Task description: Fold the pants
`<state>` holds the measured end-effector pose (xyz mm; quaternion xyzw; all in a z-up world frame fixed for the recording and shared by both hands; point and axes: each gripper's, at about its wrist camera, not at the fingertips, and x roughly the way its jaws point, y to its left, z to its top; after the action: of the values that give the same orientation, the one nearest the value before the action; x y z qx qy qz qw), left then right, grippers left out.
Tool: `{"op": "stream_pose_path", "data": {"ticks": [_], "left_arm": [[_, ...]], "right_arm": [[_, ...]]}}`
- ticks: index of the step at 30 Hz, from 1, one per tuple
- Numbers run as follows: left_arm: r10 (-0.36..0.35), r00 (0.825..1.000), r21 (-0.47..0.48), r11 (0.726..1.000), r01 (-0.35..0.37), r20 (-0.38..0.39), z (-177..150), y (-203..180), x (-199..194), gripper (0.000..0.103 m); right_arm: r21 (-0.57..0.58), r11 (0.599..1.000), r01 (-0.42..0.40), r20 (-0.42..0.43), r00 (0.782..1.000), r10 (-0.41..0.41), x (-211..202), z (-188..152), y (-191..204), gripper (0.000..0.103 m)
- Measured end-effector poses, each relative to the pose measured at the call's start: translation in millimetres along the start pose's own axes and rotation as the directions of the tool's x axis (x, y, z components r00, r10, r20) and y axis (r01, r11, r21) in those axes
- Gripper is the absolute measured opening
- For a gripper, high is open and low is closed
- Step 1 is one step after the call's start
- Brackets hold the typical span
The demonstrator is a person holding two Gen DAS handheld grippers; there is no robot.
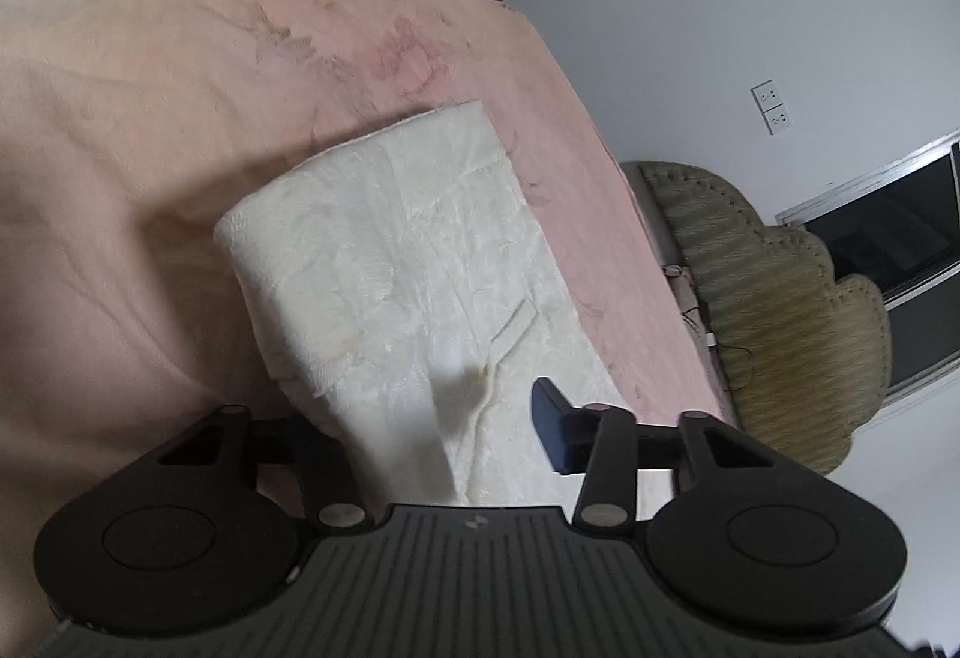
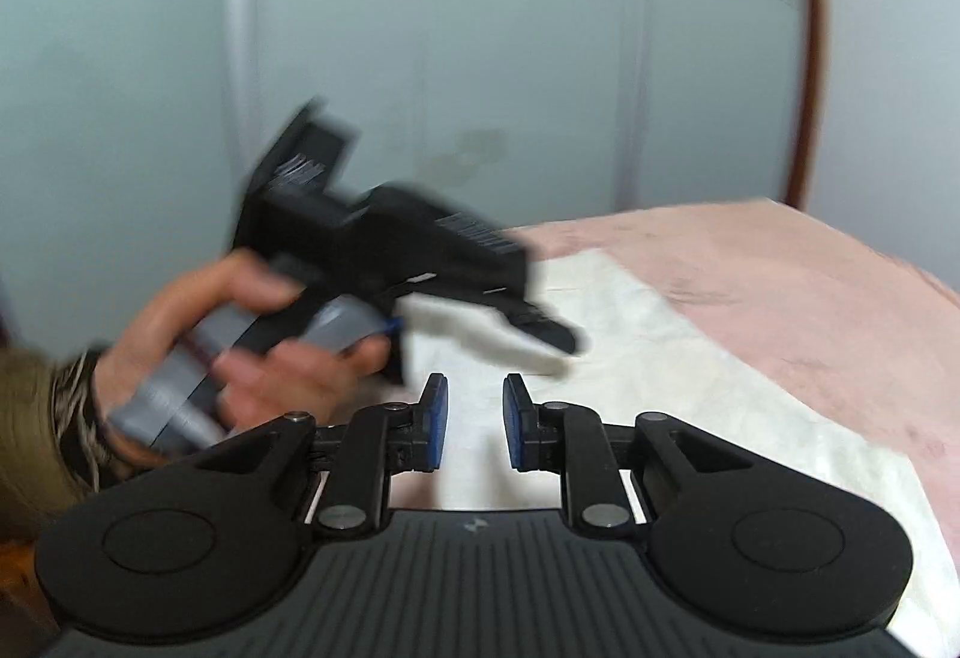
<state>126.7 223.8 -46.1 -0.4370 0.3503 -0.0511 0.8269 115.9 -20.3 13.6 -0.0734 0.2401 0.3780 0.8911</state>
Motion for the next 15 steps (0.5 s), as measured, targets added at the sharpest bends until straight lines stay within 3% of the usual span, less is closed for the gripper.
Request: {"op": "stream_pose_path", "data": {"ticks": [2, 3, 4, 7, 9, 11, 15], "left_arm": [[0.029, 0.999, 0.028, 0.999, -0.029, 0.014, -1.7, -2.3, 1.1, 0.035], [0.049, 0.999, 0.042, 0.998, -0.05, 0.02, -2.3, -3.9, 1.6, 0.03], [0.074, 0.997, 0.058, 0.995, -0.076, 0.028, -2.8, -5.9, 2.4, 0.019], [0.082, 0.995, 0.106, 0.991, -0.087, 0.053, -4.3, -10.5, -0.2, 0.011], [0.102, 0.99, 0.182, 0.976, -0.118, 0.093, -9.5, -23.0, -4.0, 0.01], [0.132, 0.975, 0.311, 0.933, -0.182, 0.176, -22.8, -47.7, -10.3, 0.01], [0.095, 0.941, 0.554, 0.787, -0.271, 0.325, -62.3, -104.8, -28.2, 0.009]], "right_arm": [[0.031, 0.992, 0.122, -0.092, 0.989, -0.119, 23.2, -7.3, -15.0, 0.019], [0.025, 0.987, 0.158, -0.149, 0.977, -0.152, 36.1, -14.7, -18.5, 0.019], [0.01, 0.986, 0.169, -0.213, 0.963, -0.163, 50.5, -24.3, -19.8, 0.019], [-0.005, 0.982, 0.187, -0.184, 0.966, -0.184, 52.8, -29.6, -15.0, 0.02], [0.032, 0.987, 0.16, -0.165, 0.974, -0.153, 49.2, -21.9, -20.7, 0.021], [0.104, 0.982, 0.158, -0.133, 0.981, -0.143, 51.1, -13.0, -30.5, 0.024], [0.154, 0.972, 0.178, -0.12, 0.98, -0.161, 57.3, -4.3, -47.9, 0.029]]}}
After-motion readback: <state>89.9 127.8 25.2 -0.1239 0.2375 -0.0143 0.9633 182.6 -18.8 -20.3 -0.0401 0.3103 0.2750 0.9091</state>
